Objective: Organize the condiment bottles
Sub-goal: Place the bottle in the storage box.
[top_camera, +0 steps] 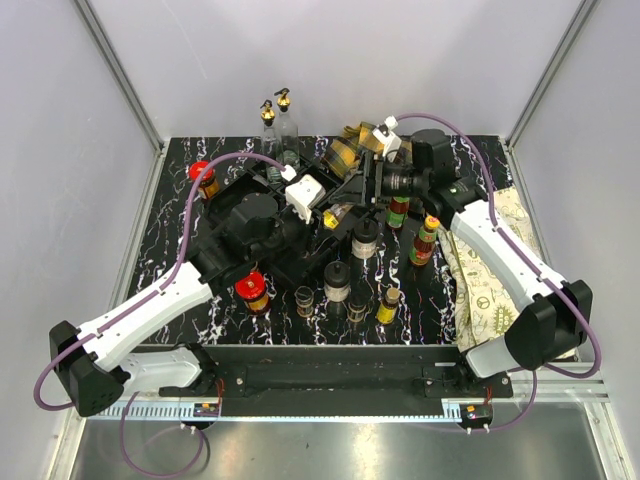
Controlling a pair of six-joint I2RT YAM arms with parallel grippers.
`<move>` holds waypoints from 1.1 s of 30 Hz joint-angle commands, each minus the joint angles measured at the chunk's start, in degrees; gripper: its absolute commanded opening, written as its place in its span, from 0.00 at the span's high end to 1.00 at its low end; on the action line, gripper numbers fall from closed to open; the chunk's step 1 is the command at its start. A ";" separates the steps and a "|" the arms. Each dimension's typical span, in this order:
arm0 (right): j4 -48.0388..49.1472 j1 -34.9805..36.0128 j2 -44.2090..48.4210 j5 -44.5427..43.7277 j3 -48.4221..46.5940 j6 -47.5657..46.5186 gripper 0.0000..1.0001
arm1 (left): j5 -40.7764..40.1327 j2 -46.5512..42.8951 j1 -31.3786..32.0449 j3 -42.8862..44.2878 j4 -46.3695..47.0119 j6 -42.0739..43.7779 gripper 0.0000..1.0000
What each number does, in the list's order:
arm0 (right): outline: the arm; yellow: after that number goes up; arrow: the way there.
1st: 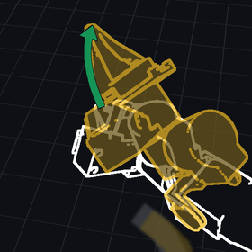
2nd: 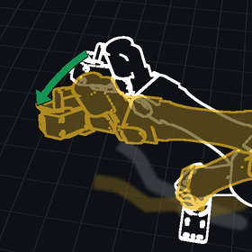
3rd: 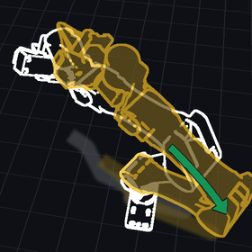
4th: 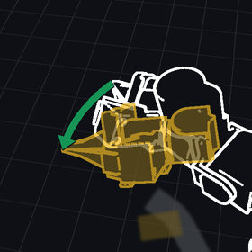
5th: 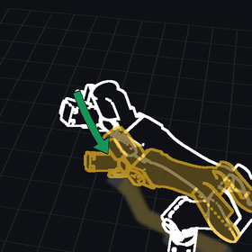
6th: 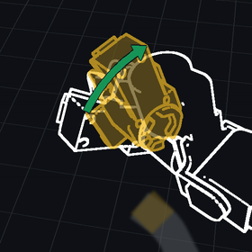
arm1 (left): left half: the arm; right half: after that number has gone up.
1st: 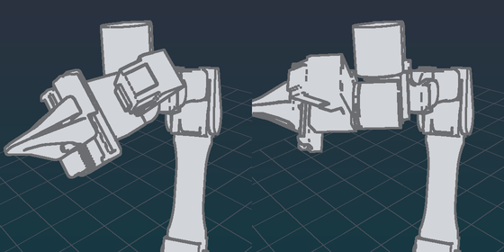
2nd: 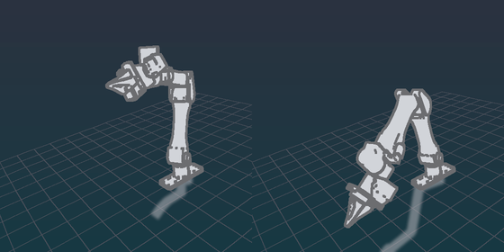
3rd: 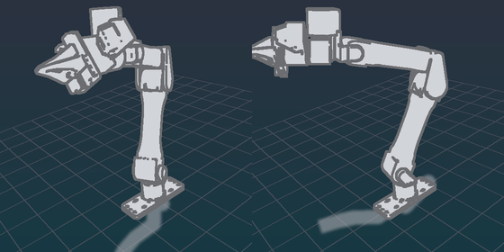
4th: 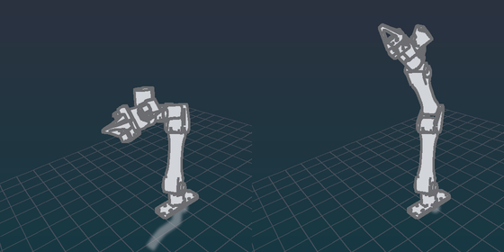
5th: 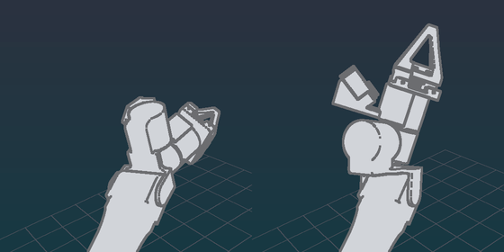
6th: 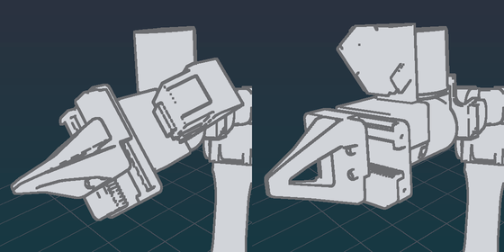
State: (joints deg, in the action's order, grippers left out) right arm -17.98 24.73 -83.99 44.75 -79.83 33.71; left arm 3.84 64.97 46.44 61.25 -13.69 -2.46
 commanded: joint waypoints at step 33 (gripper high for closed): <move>3.39 1.20 0.49 1.04 -0.93 4.34 1.00 | -3.57 -4.85 -0.29 -0.08 5.78 -0.18 0.07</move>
State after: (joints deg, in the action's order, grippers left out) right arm -17.43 25.56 -83.09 45.25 -75.92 36.05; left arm 2.68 63.66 46.39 60.23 -13.13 -2.13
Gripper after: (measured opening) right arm 0.359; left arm 0.741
